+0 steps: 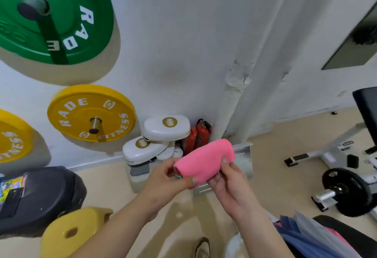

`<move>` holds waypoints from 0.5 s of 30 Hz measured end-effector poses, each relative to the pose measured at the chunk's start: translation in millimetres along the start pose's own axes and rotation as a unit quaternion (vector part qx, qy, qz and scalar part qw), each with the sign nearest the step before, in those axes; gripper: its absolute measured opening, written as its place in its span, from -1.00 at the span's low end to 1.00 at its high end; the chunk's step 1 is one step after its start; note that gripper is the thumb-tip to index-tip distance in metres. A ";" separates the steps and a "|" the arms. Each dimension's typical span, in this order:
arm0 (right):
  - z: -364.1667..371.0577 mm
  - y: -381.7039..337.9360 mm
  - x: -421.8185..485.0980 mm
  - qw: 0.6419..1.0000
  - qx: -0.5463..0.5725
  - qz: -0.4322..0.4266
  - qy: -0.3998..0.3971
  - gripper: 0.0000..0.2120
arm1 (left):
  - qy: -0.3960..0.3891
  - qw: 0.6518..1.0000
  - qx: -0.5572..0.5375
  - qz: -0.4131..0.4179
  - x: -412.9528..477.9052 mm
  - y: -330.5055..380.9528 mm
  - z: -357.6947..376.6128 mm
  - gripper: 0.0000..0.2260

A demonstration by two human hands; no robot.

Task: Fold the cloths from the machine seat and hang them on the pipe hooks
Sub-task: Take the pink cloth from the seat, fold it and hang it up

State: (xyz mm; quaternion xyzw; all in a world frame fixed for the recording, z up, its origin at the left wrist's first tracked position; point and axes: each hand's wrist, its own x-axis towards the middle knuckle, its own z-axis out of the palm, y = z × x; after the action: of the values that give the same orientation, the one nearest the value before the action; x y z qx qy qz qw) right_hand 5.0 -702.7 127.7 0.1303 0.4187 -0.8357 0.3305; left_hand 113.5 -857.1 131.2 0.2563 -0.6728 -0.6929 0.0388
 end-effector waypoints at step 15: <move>75.8 -299.2 164.9 0.683 -0.685 -0.211 -0.137 -0.23 | -0.050 0.974 0.166 0.145 252.4 199.2 56.4 -0.77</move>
State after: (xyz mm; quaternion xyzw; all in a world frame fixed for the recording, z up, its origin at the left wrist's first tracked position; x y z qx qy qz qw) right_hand -311.8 -706.5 276.4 -0.3401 0.8412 -0.3718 0.1962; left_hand -186.0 -924.5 242.4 0.1237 -0.8098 -0.5701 0.0622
